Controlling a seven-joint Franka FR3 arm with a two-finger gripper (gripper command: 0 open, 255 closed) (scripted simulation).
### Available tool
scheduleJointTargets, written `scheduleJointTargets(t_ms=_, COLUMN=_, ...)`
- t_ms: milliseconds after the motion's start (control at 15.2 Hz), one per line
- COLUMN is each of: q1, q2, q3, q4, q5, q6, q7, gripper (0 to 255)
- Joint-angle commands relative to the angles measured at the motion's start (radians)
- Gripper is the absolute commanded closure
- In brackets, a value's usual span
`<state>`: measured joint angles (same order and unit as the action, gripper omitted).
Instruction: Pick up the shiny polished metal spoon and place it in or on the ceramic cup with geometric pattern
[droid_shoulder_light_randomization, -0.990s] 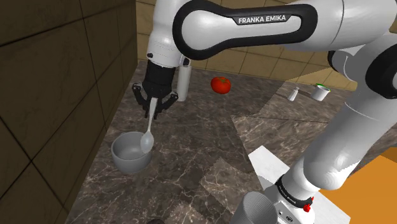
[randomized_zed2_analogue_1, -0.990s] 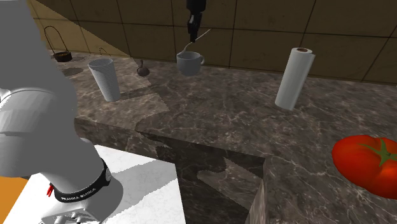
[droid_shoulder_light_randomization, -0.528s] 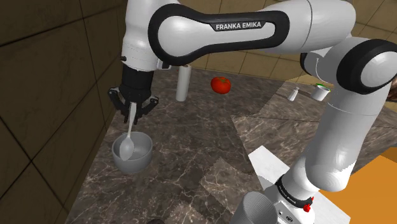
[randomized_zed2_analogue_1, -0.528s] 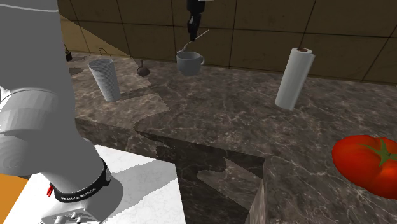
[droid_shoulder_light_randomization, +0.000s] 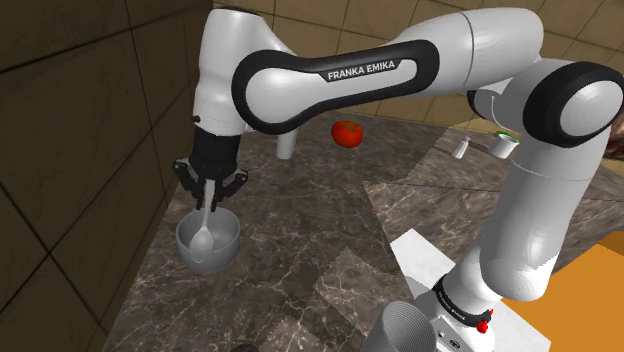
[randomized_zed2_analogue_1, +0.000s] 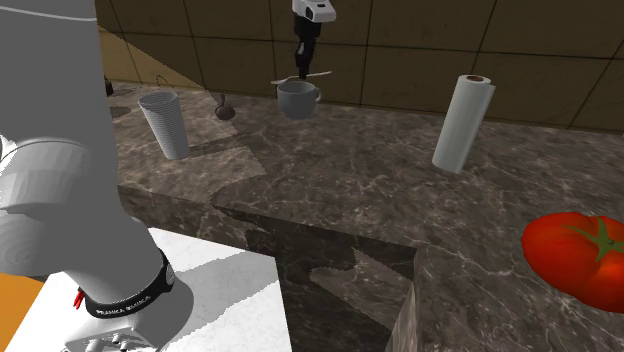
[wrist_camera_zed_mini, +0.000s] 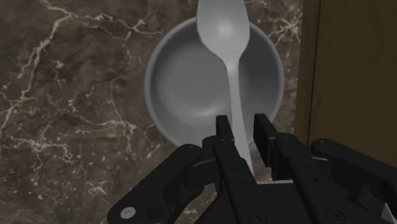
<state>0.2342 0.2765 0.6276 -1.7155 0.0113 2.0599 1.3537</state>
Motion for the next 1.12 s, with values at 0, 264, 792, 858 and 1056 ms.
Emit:
scheduleJointTargets(t_ms=0, q1=0.001, q2=0.009, q3=-0.002, q4=-0.017, q5=-0.005, q6=0.024, q7=-0.001, gripper=255)
scheduleJointTargets(t_ms=264, q1=0.003, q2=0.022, q3=-0.006, q4=-0.046, q5=-0.012, q6=0.065, q7=-0.001, gripper=255)
scheduleJointTargets(t_ms=792, q1=0.003, q2=0.022, q3=-0.006, q4=-0.046, q5=-0.012, q6=0.065, q7=-0.001, gripper=0)
scheduleJointTargets(t_ms=858, q1=0.003, q2=0.023, q3=-0.006, q4=-0.045, q5=-0.013, q6=0.065, q7=-0.001, gripper=0)
scheduleJointTargets(t_ms=1056, q1=0.004, q2=0.024, q3=-0.006, q4=-0.044, q5=-0.013, q6=0.064, q7=-0.001, gripper=0)
